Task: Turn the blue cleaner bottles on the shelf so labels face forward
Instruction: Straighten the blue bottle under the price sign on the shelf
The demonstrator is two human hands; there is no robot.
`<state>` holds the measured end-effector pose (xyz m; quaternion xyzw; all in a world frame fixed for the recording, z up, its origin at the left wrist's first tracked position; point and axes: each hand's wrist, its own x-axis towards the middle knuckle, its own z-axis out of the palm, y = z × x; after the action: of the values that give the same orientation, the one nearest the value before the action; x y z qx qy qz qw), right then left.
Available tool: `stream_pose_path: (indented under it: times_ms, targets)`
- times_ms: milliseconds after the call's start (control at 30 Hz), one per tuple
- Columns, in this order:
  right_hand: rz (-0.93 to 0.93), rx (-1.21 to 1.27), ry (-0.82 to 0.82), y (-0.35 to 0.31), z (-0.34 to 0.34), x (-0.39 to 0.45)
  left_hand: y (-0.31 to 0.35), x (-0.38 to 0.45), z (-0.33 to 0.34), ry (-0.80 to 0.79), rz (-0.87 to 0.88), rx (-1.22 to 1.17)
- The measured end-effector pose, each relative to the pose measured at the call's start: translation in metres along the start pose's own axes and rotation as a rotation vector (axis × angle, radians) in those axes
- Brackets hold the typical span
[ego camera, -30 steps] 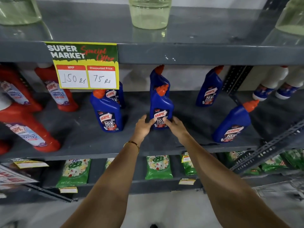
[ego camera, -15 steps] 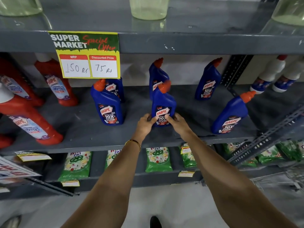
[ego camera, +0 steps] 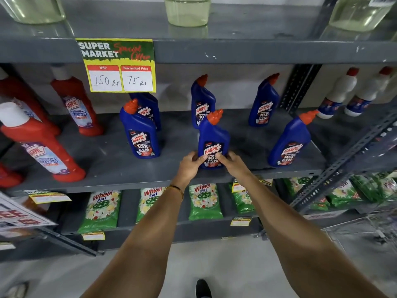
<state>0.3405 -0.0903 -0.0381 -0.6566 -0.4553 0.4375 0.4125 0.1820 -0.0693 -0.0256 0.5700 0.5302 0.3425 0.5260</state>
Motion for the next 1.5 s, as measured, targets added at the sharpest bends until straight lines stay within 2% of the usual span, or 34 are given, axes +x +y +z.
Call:
stream_pose_path:
  times_ms: [1000,1100,1267,1500]
  targets:
    - [-0.01,-0.032,-0.06,-0.003,-0.004,-0.015,-0.003,-0.011,-0.004,-0.015,-0.03,0.069]
    - [-0.029,-0.059,0.003,0.0,-0.003,-0.019,-0.007,-0.01,-0.009,0.033,-0.086,0.106]
    - [-0.002,-0.187,0.204,0.001,0.012,-0.031,-0.019,-0.008,-0.033,0.058,-0.094,0.185]
    - [0.07,-0.168,0.463,-0.01,0.071,-0.05,-0.034,-0.017,-0.108,0.055,-0.089,0.178]
